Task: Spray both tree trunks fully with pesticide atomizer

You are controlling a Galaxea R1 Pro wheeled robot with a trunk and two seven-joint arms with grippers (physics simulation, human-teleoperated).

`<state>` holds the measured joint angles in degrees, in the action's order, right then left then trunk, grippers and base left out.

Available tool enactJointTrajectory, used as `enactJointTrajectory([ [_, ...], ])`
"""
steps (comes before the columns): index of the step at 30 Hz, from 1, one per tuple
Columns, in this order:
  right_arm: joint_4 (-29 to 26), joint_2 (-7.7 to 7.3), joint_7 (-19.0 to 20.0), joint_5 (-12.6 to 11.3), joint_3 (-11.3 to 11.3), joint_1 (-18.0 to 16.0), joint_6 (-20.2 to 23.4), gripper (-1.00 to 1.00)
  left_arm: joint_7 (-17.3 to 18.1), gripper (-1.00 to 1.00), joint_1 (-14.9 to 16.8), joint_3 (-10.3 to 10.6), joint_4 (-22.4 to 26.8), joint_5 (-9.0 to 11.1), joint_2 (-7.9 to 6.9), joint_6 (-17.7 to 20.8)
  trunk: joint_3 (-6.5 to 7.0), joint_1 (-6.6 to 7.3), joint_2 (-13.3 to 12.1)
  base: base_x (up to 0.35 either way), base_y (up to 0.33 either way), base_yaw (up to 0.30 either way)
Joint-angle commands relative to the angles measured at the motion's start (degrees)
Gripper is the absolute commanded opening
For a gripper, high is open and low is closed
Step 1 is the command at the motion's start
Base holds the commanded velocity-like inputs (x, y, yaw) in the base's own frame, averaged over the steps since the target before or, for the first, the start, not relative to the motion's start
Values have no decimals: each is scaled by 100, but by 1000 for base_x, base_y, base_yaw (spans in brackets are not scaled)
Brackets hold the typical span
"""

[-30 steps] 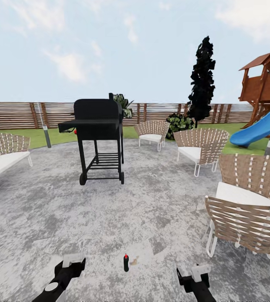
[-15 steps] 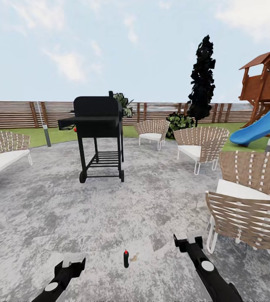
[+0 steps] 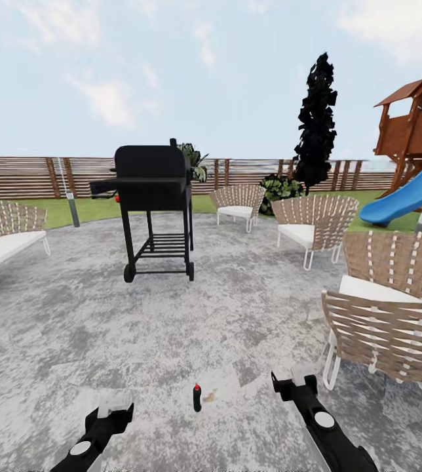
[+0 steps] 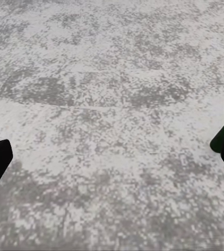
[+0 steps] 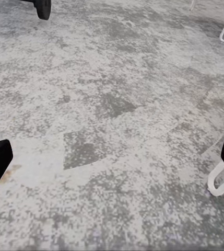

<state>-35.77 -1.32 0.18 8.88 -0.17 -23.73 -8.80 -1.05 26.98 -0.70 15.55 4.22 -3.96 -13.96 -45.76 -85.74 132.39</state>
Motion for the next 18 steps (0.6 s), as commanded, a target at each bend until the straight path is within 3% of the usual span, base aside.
enactJointTrajectory([
  [1, 0, 0, 0, 0, 0, 0, 2, 100, 0, 100, 0, 0, 0, 0, 0, 0, -26, -23, 42, 0, 0, 0],
  [18, 0, 0, 0, 0, -1, 1, 1, 100, 0, 100, 0, 4, 0, 0, 0, -1, -483, -396, 724, 0, 0, 0],
])
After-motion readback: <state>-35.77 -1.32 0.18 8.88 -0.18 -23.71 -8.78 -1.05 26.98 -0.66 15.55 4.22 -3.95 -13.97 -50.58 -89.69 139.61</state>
